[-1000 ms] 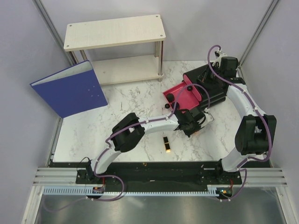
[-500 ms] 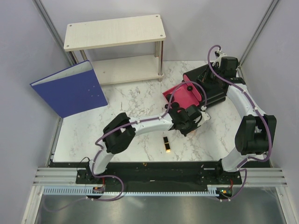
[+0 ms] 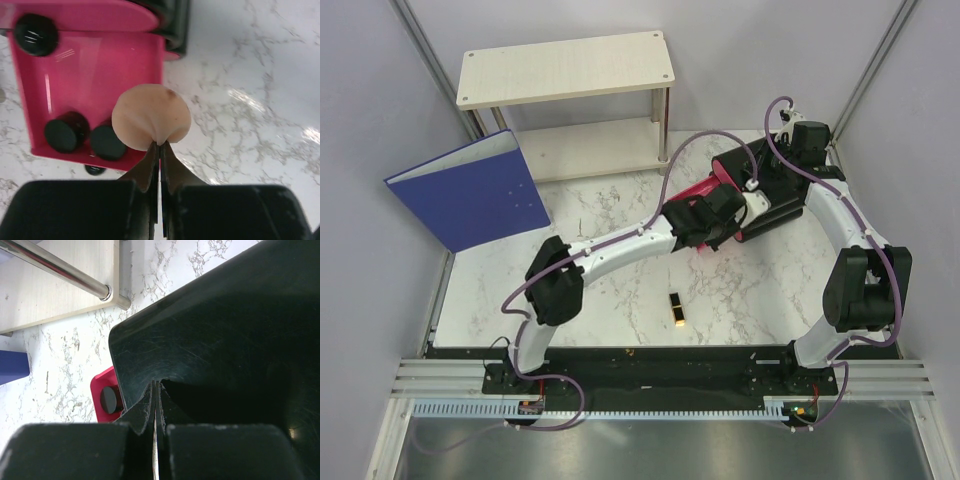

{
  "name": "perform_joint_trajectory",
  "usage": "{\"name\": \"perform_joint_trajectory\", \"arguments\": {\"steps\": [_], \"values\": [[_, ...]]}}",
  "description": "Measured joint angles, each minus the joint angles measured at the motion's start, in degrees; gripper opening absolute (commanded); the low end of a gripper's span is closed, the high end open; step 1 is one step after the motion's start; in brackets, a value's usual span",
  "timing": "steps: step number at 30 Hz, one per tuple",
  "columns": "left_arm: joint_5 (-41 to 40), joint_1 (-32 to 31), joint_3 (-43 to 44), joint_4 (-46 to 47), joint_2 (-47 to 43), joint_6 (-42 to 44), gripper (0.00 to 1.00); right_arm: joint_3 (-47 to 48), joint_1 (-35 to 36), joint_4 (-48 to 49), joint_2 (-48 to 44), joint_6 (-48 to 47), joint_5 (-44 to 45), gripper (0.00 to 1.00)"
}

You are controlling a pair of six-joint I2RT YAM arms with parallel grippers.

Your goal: Organize the makeup

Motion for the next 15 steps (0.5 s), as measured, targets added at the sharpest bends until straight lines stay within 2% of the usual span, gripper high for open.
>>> {"name": "perform_joint_trajectory", "arguments": {"steps": [8,15], "values": [[-0.11,9.05,15.26,-2.82,8.17,-1.09,0.04,-0.09,0.00,0.07,0.02,0.00,0.00,0.00],[0.57,10.05,18.25,-2.97,11.58,-2.82,0.04,-0.09,0.00,0.09,0.02,-0.02,-0.02,0.00]]}}
